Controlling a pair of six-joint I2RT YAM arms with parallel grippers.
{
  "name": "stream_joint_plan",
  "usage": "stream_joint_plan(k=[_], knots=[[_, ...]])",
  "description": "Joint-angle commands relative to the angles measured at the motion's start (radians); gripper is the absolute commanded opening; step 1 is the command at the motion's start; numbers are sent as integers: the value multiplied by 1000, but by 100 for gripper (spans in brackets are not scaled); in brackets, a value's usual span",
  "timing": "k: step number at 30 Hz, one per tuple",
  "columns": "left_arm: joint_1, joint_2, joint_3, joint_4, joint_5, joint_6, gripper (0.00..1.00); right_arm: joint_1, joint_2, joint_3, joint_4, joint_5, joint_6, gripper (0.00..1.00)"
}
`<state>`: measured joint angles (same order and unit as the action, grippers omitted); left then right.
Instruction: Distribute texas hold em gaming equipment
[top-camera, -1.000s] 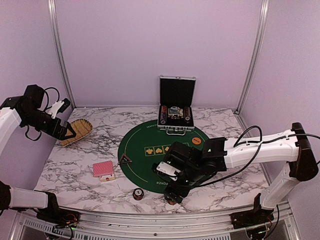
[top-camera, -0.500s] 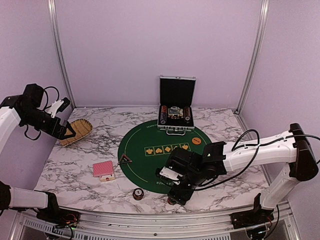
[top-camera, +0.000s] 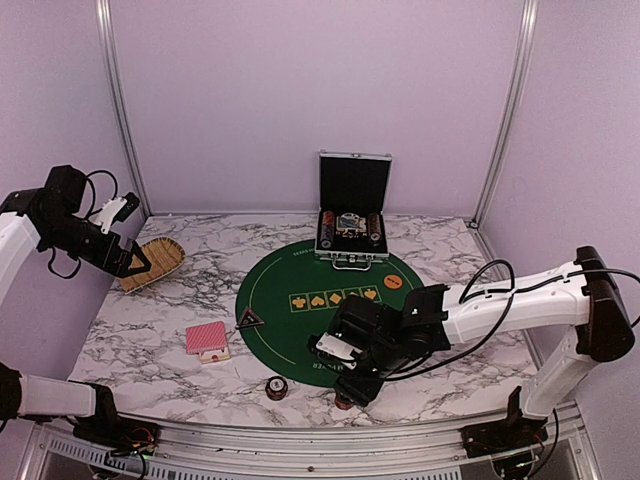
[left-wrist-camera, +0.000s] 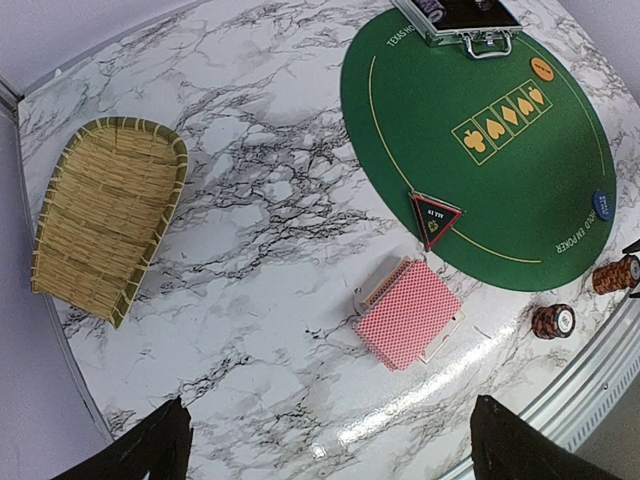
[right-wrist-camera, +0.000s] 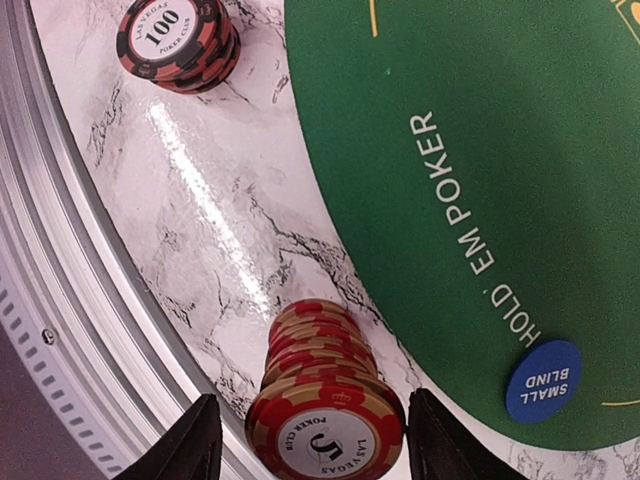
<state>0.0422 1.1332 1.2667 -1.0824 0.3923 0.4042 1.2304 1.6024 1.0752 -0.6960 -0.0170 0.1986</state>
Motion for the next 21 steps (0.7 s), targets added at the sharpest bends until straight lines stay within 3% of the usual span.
stream_joint_plan(k=[1, 10, 21], knots=[[-2, -7, 29, -33, 10, 9, 99, 3, 10, 0, 22, 5, 5, 60], [-2, -9, 29, -36, 12, 10, 99, 3, 9, 2, 23, 6, 5, 41], [-2, -12, 34, -40, 13, 10, 99, 4, 8, 1, 16, 12, 0, 36]])
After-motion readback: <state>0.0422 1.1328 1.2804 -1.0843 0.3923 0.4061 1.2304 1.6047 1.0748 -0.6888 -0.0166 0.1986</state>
